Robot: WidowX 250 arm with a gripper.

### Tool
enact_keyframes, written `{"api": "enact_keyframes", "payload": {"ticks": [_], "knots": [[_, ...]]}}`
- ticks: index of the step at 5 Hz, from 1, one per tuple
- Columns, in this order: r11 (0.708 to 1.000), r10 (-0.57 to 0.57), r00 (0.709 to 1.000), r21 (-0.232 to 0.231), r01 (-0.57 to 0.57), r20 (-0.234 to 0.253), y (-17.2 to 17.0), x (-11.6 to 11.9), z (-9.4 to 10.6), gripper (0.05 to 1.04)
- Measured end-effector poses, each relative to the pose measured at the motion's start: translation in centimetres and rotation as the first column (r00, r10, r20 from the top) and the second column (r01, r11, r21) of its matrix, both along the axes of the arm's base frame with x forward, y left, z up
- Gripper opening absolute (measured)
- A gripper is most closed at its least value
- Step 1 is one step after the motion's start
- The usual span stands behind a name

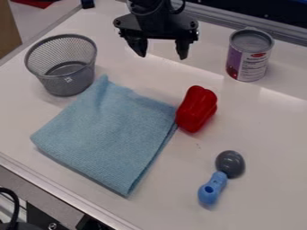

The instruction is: Move the spoon into the transparent object on the table

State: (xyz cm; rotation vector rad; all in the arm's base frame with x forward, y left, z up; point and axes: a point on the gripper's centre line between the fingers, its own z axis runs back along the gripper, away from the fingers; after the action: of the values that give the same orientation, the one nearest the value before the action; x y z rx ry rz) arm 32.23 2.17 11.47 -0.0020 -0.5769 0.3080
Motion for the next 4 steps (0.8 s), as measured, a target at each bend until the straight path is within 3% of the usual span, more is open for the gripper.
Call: {"api": "enact_keyframes", "payload": {"ticks": [1, 2, 4], "knots": [[1.000, -0.002, 1.000, -0.005, 0.002, -0.031, -0.1, -0.5, -1.0, 0.999], [0.997, -0.082, 0.996, -0.020, 0.081, -0.045, -1.6, -2.4, -1.5, 0.999], [0.970, -0.234, 0.971, -0.086, 0.229, -0.055, -4.4, -6.7, 0.1, 0.999]]}}
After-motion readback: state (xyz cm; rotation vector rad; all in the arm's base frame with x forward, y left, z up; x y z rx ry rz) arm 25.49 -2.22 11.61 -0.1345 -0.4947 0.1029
